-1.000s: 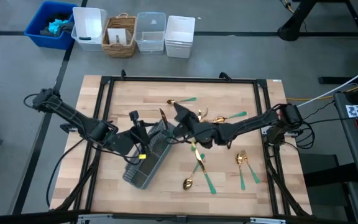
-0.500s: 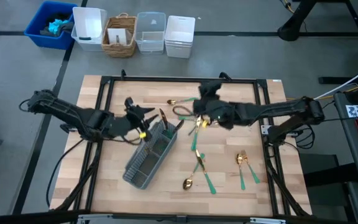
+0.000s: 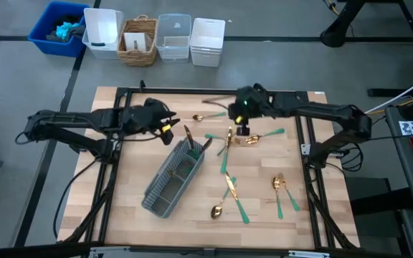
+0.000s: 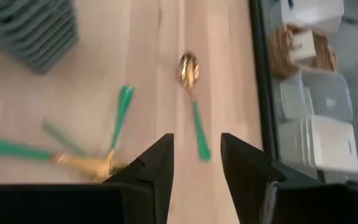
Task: Sort silverware
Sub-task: Put the green spoon into the silverware basket
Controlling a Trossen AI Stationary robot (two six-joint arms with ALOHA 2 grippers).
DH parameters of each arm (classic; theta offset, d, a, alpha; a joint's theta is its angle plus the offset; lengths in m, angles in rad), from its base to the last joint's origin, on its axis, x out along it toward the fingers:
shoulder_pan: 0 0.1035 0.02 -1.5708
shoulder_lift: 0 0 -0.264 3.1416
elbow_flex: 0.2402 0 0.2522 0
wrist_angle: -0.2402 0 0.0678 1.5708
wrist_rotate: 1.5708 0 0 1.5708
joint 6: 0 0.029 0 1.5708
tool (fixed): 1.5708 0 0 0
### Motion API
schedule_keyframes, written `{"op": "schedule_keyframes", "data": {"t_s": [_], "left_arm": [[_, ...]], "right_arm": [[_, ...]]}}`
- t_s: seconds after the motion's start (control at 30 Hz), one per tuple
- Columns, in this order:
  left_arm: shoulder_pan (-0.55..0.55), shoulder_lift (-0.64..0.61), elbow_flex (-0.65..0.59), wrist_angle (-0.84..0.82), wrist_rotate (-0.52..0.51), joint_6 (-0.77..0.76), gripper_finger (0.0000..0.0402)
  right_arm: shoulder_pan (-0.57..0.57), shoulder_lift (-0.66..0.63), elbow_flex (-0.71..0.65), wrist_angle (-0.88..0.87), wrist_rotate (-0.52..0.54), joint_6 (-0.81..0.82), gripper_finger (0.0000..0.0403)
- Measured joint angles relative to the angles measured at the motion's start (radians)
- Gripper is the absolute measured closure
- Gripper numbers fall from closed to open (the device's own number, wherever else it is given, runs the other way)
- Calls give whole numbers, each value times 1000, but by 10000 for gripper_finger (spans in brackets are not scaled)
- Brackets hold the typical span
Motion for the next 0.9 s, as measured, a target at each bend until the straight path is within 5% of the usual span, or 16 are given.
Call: {"op": "schedule_keyframes", "data": {"t_s": [0.37, 0.9], "left_arm": [[95, 0, 0, -100, 109, 0, 273], [103, 0, 0, -107, 109, 0, 273]], "right_arm": [[-188, 223, 0, 281, -332, -83, 269], [-200, 468, -1, 501, -337, 23, 269]]}}
